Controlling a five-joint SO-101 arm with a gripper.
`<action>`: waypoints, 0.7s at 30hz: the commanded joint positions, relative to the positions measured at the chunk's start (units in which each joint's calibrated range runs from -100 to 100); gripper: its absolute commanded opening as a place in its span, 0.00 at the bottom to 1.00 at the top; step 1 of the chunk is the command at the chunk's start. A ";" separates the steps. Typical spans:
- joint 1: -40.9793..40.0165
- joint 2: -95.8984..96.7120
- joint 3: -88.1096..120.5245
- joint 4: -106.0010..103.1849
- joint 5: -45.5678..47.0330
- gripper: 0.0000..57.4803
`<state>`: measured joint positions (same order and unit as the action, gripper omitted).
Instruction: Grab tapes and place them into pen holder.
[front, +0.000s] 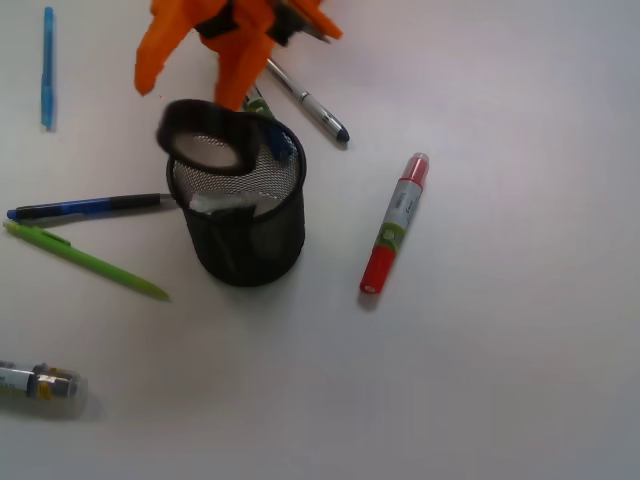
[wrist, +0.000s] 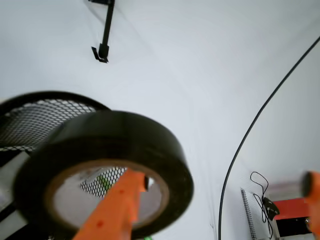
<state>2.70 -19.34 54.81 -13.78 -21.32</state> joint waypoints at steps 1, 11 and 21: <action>0.03 -2.72 -0.28 -1.44 -0.20 0.78; -1.62 -8.07 4.25 -1.36 -0.20 0.79; -1.77 -15.64 11.23 5.03 -2.59 0.79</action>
<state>0.92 -32.49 68.10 -13.00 -23.61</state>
